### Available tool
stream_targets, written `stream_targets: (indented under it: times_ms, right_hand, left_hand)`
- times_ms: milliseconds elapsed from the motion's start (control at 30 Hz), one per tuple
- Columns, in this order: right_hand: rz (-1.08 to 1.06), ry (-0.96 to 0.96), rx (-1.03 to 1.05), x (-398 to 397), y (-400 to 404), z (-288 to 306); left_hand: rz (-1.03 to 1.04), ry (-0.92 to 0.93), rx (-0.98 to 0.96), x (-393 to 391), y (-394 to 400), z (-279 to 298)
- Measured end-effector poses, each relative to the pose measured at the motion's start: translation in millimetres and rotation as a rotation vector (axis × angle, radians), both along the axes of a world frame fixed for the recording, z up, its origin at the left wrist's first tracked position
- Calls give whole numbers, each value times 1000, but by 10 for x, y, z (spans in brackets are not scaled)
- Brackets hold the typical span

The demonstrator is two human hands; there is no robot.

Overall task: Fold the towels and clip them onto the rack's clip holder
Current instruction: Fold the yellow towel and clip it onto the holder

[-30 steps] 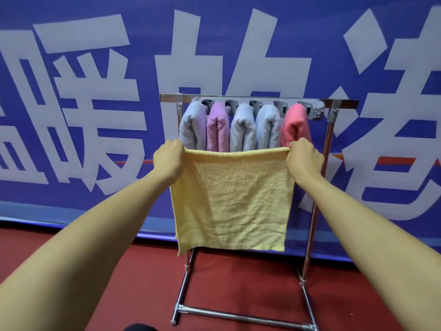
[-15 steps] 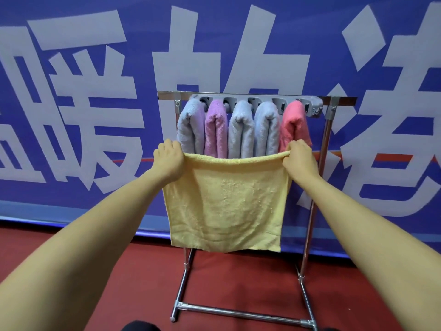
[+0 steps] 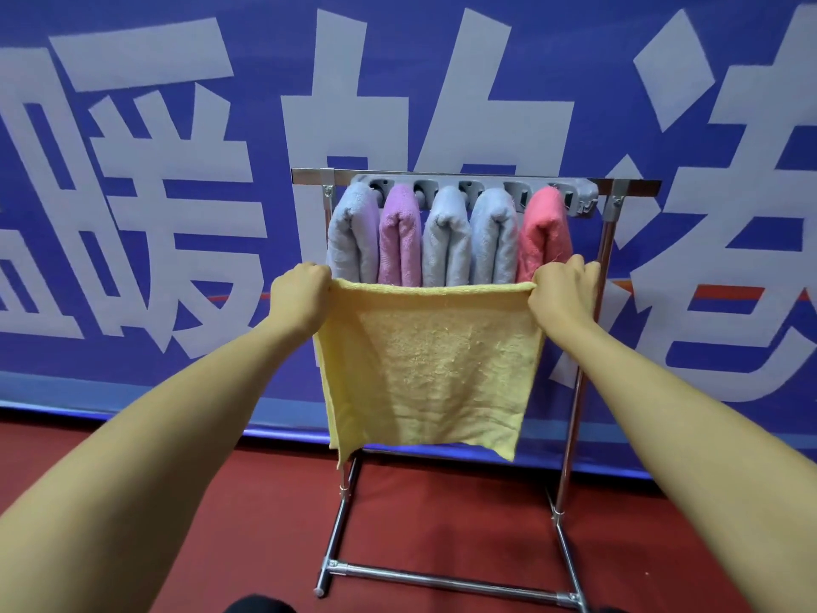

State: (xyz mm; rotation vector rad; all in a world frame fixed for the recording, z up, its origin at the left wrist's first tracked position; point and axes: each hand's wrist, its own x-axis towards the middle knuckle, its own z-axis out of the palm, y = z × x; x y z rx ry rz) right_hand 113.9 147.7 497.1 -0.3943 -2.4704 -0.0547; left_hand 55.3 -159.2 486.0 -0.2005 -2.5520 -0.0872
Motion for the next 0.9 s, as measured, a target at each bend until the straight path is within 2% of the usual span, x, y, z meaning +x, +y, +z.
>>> stream_targets:
  times_ms: [233, 533, 633, 733, 800, 900]
  right_hand:
    - [26, -32, 163, 60, -34, 34]
    - [20, -3, 192, 96, -72, 43]
    - [6, -6, 221, 84, -49, 14]
    - [20, -5, 90, 74, -42, -51]
    - [23, -2, -57, 75, -39, -96]
    - [31, 5, -155, 73, -24, -142]
  left_hand:
    - [3, 3, -23, 15, -10, 0]
    - [36, -54, -148, 34, -47, -19]
    - [54, -22, -157, 49, -50, -41]
    - [82, 54, -178, 56, -71, -59]
    - [81, 60, -191, 63, -70, -67]
    - [64, 65, -177, 95, -45, -72]
